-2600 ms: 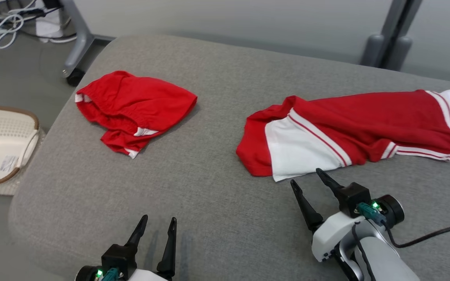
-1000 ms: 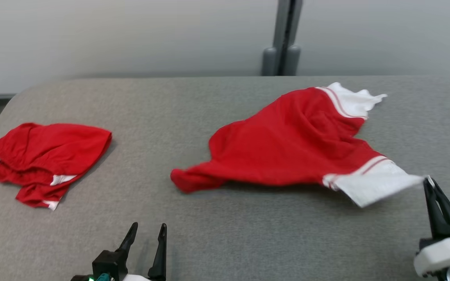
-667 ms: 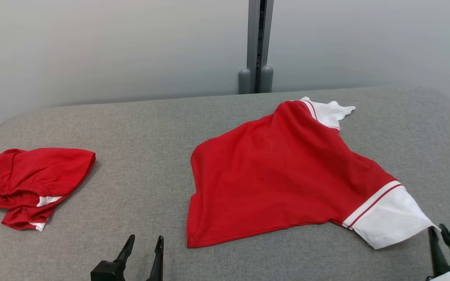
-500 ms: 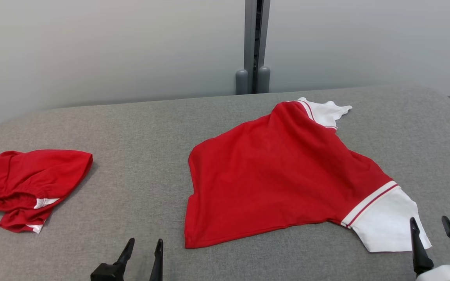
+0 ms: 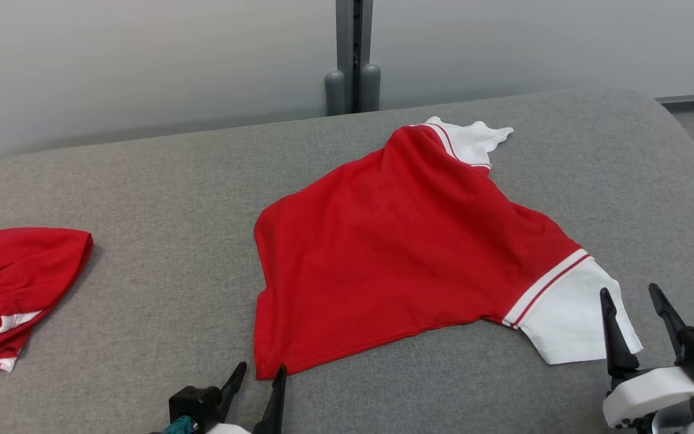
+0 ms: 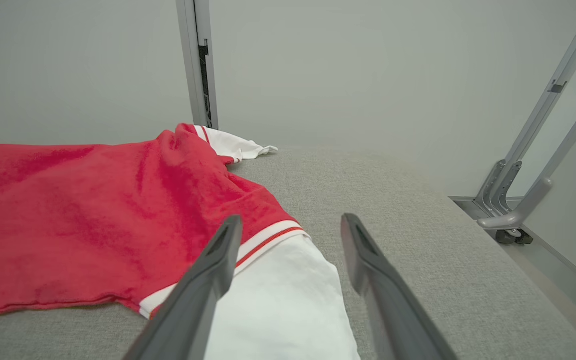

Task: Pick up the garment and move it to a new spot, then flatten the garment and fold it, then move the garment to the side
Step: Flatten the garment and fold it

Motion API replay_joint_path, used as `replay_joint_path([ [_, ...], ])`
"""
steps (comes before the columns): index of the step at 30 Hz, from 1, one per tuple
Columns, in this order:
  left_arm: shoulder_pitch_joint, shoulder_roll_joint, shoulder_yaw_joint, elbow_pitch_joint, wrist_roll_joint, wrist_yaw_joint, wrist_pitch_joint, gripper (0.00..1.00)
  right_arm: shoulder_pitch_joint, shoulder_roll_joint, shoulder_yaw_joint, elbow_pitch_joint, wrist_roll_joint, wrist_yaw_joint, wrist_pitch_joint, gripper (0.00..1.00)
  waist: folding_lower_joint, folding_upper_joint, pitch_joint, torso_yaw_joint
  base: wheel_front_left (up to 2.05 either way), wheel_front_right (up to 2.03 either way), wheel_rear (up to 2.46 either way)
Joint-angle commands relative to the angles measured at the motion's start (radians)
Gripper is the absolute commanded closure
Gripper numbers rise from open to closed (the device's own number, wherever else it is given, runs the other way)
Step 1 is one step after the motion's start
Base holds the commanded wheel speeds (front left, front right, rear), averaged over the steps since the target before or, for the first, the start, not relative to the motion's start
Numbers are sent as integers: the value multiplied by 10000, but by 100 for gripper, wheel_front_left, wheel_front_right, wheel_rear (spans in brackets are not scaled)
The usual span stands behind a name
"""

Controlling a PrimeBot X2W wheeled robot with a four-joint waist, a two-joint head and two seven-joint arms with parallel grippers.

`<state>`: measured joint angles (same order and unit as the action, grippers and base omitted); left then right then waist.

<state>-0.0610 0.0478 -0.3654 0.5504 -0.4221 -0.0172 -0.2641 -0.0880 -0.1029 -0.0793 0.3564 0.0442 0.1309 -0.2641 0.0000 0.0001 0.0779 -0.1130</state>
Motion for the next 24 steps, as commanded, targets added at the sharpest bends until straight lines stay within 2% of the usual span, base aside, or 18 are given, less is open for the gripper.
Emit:
replay_joint_path([
  [1,-322,47,-2,78,-122,93,-3,0,-136,-94,-12,-61,40,-3,-3,0,0,-1,203,-200,0,0,0],
  [2,-372,45,-3,131,-168,129,-3,26,-162,-99,-29,-64,67,-3,-3,0,0,-1,251,-243,0,0,0],
  [3,-421,45,-21,168,-155,181,-3,84,-180,-96,-36,-79,78,-3,-3,0,0,-1,294,-280,0,0,0],
  [4,-473,47,-16,180,-104,203,-3,100,-184,-86,-58,-85,84,-3,-3,0,0,-1,314,-299,0,0,0],
  [8,-484,50,230,199,55,376,-3,100,-113,-57,-178,-172,104,-3,-3,0,0,-1,335,-279,0,0,0],
  [12,-360,55,993,-163,317,639,-3,100,17,14,-277,-57,90,-3,-3,0,0,-1,180,-83,0,0,0],
  [24,-241,63,3132,-44,1780,528,-2,100,236,316,370,268,184,-3,-3,0,0,-1,-500,311,0,0,0],
])
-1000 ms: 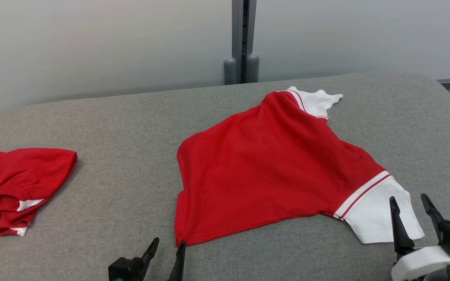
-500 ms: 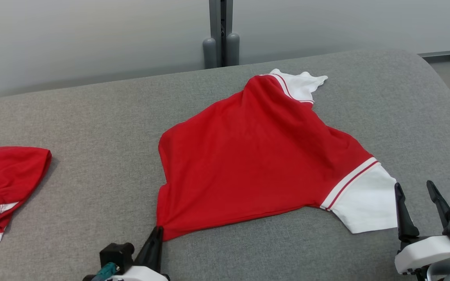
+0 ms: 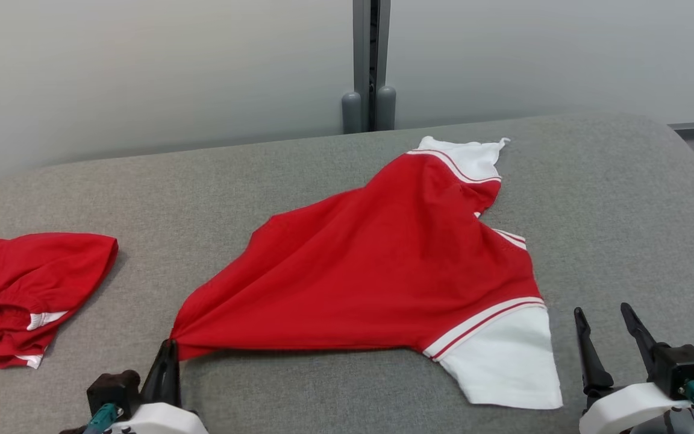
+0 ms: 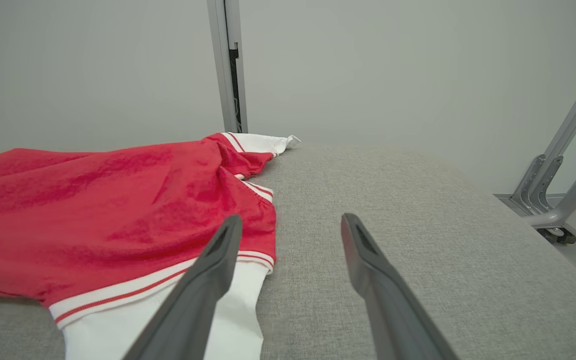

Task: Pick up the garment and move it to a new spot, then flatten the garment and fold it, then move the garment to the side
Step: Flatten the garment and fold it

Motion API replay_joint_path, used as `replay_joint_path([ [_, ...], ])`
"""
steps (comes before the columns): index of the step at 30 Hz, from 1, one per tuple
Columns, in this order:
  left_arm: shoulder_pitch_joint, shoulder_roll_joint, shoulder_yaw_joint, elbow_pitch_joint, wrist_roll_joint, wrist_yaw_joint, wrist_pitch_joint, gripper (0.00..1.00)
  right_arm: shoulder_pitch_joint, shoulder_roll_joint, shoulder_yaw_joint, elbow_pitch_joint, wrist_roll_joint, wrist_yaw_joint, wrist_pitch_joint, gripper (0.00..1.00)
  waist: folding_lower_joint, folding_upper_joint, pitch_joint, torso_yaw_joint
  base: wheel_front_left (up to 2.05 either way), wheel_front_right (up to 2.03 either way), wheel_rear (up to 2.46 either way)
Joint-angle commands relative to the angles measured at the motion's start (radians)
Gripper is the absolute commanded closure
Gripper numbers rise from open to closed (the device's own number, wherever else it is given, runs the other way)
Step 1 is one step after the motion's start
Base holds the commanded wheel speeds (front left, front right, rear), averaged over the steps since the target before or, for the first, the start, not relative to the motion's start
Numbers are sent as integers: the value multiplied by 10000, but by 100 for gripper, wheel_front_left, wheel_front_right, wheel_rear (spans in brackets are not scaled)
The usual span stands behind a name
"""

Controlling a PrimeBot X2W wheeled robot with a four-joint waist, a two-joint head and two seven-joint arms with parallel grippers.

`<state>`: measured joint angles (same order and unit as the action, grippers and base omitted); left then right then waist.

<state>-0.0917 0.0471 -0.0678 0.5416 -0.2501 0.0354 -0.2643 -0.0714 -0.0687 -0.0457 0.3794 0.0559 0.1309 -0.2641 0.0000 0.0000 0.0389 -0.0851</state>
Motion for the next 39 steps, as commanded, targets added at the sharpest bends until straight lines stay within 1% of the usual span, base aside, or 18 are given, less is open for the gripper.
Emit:
replay_joint_path([
  [1,135,58,292,108,165,48,-1,100,108,3,77,49,90,-3,-3,0,0,0,-163,43,0,0,0],
  [4,300,64,759,174,329,145,0,100,225,59,127,34,190,-3,-3,0,0,0,-309,109,0,0,0],
  [7,461,58,1021,228,528,35,0,100,351,112,145,26,251,-3,-3,0,0,0,-422,212,0,0,0],
  [8,489,67,1079,149,612,-11,-2,45,392,129,164,23,268,-3,-3,0,0,0,-451,251,0,0,0],
  [9,526,66,1082,40,625,-216,-2,9,414,144,190,29,297,-3,-3,0,0,0,-478,292,0,0,0],
  [10,526,66,1082,40,625,-216,-2,9,414,144,190,29,297,-3,-3,0,0,0,-478,292,0,0,0],
  [11,570,53,1076,-113,628,-327,-2,0,437,149,220,30,330,-3,-3,0,0,0,-515,337,0,0,0],
  [12,681,56,1089,-164,657,-403,0,0,461,147,257,28,330,-3,-3,0,0,0,-546,368,0,0,0],
  [14,820,52,1069,-347,624,-372,0,0,515,144,311,-45,388,-3,-3,0,0,0,-625,420,0,0,0],
  [17,1004,53,853,-678,872,-380,0,0,611,158,438,-70,474,-3,-3,0,0,0,-739,465,0,0,0],
  [22,1483,60,628,-960,985,-185,0,0,862,154,562,-103,634,-3,-3,0,0,0,-973,513,0,0,0],
  [27,1832,54,557,-1085,989,-128,0,0,1158,152,700,-100,821,-1,-3,0,0,0,-1098,558,0,0,0],
  [33,1725,53,328,-1137,878,-65,0,0,1108,150,875,170,706,-1,-3,0,0,0,-853,630,0,0,0],
  [39,1449,56,54,-1050,776,-13,0,0,1144,146,1216,861,544,-3,-3,0,0,0,-443,653,0,0,0],
])
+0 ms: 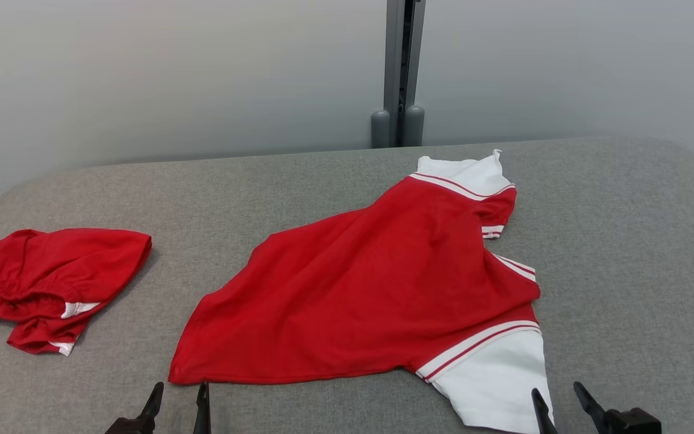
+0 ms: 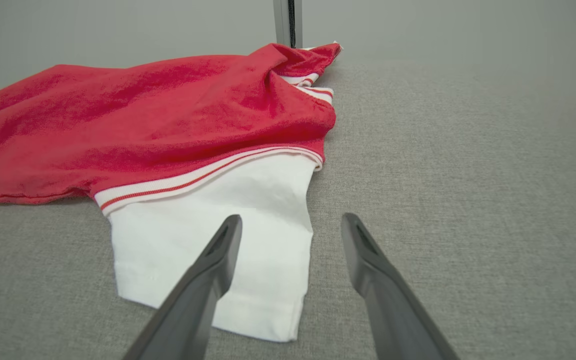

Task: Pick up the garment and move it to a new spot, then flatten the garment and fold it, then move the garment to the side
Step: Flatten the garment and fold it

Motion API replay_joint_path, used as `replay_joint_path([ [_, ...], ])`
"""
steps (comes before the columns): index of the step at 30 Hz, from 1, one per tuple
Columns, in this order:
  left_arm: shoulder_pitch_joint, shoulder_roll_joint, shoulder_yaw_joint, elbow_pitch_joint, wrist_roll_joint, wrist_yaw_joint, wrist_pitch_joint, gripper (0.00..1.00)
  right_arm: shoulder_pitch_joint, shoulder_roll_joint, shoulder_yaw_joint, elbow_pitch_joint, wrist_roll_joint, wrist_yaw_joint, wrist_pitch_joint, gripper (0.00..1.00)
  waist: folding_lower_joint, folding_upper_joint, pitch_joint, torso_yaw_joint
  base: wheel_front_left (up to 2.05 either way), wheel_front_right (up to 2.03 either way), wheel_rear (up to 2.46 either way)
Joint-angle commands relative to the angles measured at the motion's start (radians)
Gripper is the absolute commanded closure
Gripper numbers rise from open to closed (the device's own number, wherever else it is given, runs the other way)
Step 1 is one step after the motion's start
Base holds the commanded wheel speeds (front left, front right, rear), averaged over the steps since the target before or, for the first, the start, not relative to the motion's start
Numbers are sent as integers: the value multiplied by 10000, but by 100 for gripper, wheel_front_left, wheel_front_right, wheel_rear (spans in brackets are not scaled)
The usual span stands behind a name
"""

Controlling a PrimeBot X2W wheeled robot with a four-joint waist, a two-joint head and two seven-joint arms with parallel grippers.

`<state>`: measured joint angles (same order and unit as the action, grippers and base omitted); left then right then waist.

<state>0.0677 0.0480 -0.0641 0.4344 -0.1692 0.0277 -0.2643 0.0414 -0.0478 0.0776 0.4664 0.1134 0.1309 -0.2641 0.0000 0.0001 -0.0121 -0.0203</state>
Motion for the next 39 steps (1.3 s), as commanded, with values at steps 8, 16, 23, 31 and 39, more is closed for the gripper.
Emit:
replay_joint_path([
  [8,-223,45,-129,152,-100,70,0,0,258,-60,315,942,42,-1,-3,0,0,-1,266,1,0,0,0],
  [16,-294,46,-147,200,-20,-68,0,0,-68,-59,305,1258,452,-1,-3,0,0,-1,333,-18,0,0,0],
  [23,-423,43,-226,198,17,-107,0,0,-521,-56,651,2180,580,-1,14,2,0,-1,500,105,0,0,0],
  [31,-474,41,-202,107,-196,-22,0,0,-900,-68,664,2981,555,-6,76,100,0,-1,708,74,0,0,0],
  [39,-336,46,-178,393,-588,-70,0,0,-690,-231,-323,1860,307,-23,2,100,0,-1,707,-298,0,0,0],
])
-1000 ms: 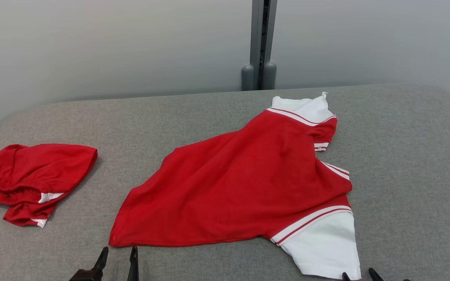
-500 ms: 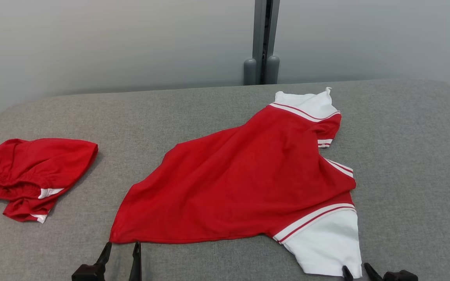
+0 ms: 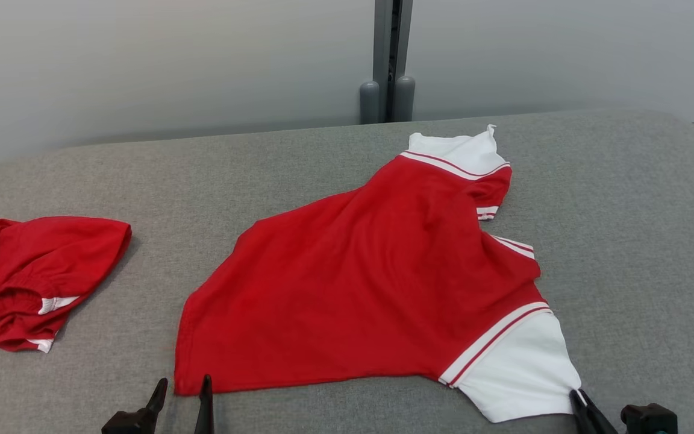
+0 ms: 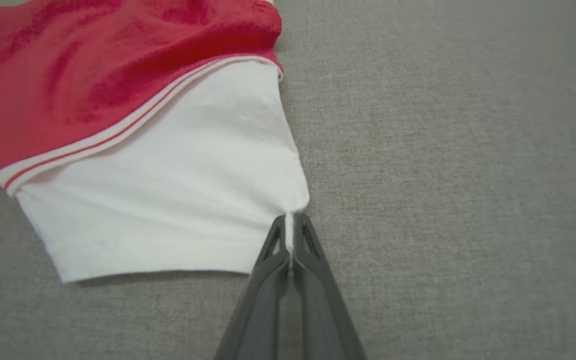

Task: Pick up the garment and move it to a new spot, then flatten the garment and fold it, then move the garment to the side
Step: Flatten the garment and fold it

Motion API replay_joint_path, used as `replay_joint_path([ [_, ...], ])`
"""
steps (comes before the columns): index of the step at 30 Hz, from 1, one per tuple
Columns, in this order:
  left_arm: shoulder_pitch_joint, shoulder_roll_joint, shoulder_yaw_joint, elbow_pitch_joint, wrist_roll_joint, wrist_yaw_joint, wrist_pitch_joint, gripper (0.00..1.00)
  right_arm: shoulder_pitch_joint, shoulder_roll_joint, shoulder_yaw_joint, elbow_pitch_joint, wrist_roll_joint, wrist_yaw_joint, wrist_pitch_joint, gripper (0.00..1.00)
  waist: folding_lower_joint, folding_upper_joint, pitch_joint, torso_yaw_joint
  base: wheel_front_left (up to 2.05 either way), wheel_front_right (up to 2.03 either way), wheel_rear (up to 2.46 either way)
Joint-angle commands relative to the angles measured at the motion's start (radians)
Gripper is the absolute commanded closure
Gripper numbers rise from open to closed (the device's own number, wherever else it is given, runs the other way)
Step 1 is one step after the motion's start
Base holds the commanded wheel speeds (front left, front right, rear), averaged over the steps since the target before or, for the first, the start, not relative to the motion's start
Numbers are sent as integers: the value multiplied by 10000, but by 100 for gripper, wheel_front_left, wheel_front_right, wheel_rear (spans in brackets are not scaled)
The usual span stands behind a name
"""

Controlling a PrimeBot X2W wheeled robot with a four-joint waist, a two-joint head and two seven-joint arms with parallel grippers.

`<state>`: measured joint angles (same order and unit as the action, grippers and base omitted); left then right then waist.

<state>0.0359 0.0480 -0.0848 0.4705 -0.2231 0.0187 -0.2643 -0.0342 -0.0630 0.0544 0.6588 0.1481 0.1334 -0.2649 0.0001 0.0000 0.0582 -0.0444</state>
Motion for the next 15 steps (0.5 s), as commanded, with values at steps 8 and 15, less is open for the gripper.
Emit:
replay_joint_path([
  [8,-105,43,-45,480,-325,26,0,0,107,-124,-566,-542,-218,-29,7,100,-1,0,127,-330,0,0,0],
  [15,-427,51,-202,1037,-449,-111,-1,0,10,-60,-565,-752,-245,-29,7,100,-1,0,241,-361,0,0,0],
])
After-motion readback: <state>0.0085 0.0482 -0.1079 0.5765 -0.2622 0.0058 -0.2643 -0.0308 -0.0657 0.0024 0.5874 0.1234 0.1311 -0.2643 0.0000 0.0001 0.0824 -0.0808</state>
